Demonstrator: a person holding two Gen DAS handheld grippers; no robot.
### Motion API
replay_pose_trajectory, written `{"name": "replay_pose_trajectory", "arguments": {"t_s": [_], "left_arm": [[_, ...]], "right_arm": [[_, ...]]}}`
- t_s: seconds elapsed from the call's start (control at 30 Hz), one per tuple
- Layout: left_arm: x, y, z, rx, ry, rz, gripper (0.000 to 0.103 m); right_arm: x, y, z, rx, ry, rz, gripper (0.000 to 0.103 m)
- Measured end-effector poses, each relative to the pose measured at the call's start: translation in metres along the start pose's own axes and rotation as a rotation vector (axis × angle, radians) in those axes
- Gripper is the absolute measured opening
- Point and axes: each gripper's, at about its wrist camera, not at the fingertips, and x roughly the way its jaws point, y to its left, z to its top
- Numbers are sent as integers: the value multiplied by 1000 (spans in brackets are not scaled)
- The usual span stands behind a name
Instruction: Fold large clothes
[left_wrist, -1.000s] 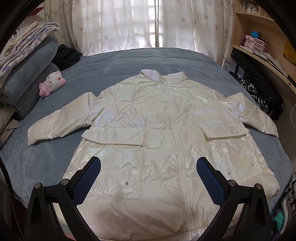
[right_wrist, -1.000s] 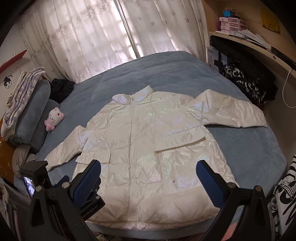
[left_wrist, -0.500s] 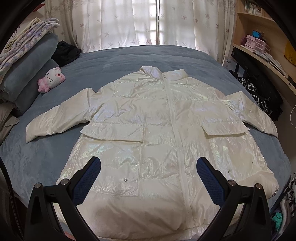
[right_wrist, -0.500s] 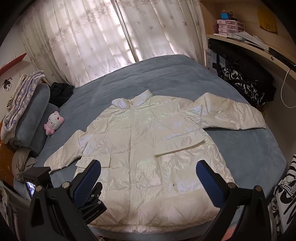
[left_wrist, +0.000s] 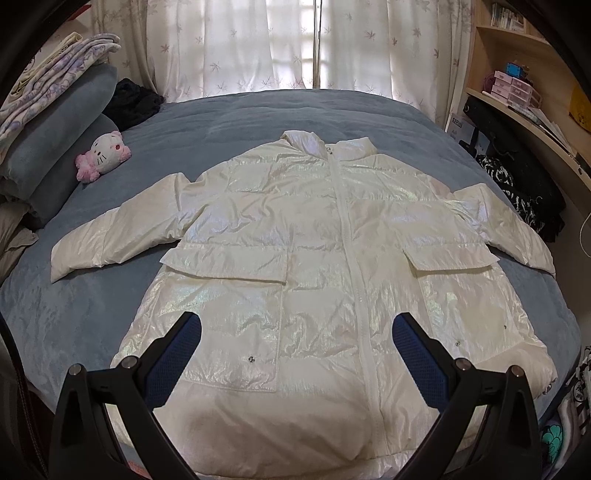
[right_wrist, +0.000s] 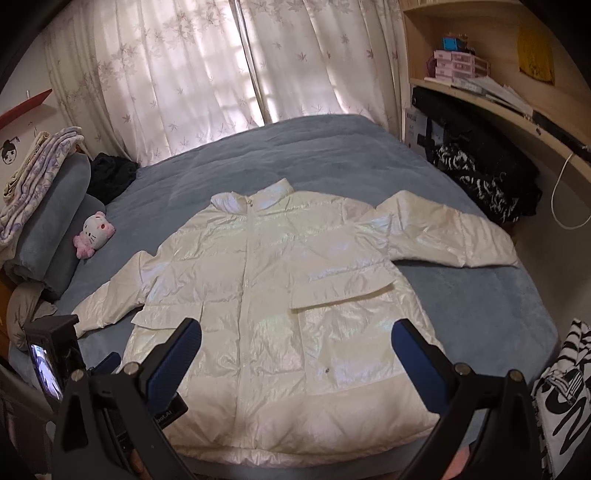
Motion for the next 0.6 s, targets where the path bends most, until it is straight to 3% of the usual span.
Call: {"name": "replay_pose_trajectory", "arguments": {"t_s": [0.27, 0.4, 0.6], "left_arm": [[0, -3, 2, 7, -9, 4, 102], [1, -9, 10, 22, -12, 1, 102], [1, -21, 33, 44, -58, 6, 102]], "right_arm": [[3, -5, 5, 29, 2, 10, 103], [9, -6, 5, 3, -17, -29, 103], [42, -25, 8, 0, 40, -62, 103]]}}
